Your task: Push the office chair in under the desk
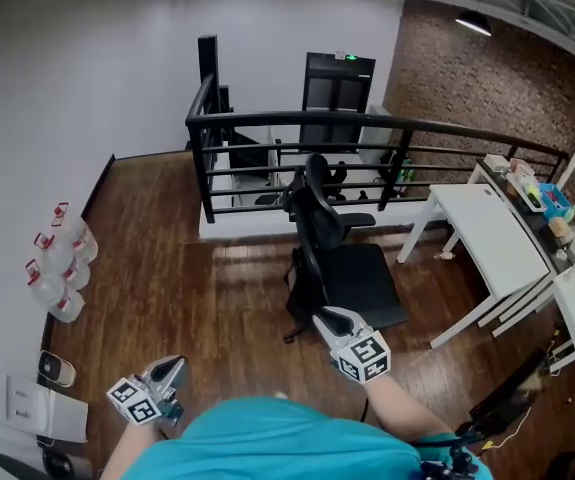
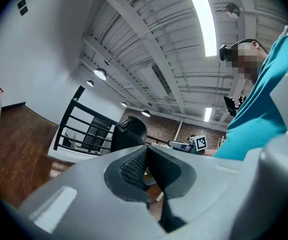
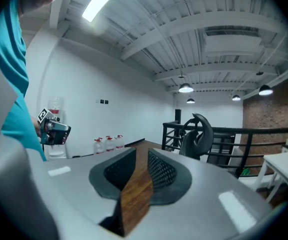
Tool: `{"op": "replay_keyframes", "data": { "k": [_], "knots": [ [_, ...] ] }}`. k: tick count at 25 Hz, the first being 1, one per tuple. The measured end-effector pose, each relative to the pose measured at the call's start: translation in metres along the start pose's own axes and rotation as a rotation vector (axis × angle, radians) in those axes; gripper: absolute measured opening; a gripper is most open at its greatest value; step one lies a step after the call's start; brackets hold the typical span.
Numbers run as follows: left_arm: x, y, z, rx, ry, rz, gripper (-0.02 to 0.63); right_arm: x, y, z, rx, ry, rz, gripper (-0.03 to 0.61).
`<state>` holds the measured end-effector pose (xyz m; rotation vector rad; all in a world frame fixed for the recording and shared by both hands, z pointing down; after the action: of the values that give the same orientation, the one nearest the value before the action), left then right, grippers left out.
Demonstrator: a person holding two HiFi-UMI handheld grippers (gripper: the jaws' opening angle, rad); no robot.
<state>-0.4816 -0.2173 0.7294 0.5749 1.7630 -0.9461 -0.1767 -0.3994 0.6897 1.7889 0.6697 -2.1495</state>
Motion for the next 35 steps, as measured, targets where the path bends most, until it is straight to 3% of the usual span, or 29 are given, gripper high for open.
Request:
{"op": "replay_keyframes", "data": {
  "k": [4, 6, 10, 13, 17, 22, 26, 28, 31, 35],
  "knots": [
    [0.024, -0.030, 0.088, -0.039, -0.011, 0.054, 0.026, -0.005, 0.074, 0.054, -0.034, -0.056, -0.075, 0.114],
    [0.021, -0.046, 0.106, -0.018, -0.004, 0.058, 0.026, -0.015, 0.096, 0.071, -0.054, -0.092, -0.084, 0.131],
    [0.026, -0.090, 0.087, -0.082, -0.001, 0.017, 0.026, -0.026, 0.062, 0.121, -0.085, -0.215, -0.073, 0.167],
    [0.026, -0.126, 0.072, -0.096, -0.027, -0.031, 0.026, -0.028, 0.030, 0.135, -0.121, -0.348, -0.121, 0.184],
    [0.061, -0.137, 0.093, -0.194, -0.058, -0.043, 0.026, -0.012, 0.028, 0.126, -0.215, -0.501, -0.169, 0.204],
    [0.131, -0.212, 0.118, -0.306, -0.089, -0.061, 0.026, -0.001, 0.038, 0.169, -0.381, -0.723, -0.123, 0.204],
    [0.174, -0.269, 0.130, -0.359, -0.117, -0.085, 0.026, -0.016, 0.060, 0.204, -0.492, -0.896, -0.070, 0.201],
    [0.192, -0.291, 0.138, -0.375, -0.126, -0.096, 0.026, -0.020, 0.075, 0.215, -0.541, -0.962, -0.049, 0.164],
    [0.206, -0.315, 0.142, -0.385, -0.129, -0.121, 0.026, -0.013, 0.079, 0.217, -0.555, -0.997, -0.013, 0.130],
    [0.222, -0.346, 0.137, -0.382, -0.125, -0.136, 0.026, -0.009, 0.078, 0.217, -0.511, -0.991, 0.058, 0.127]
  ]
}}
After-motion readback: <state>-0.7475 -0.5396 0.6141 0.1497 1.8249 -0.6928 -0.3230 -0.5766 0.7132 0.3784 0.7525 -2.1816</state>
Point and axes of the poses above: the fingertips, and each gripper's own axes: z forward along the fingers, y to its right, x out of its top, the point moved 3 cm from there along -z, backward along the fingers, and after that the axes turned 3 degrees about -y, right-handed, at the moved point
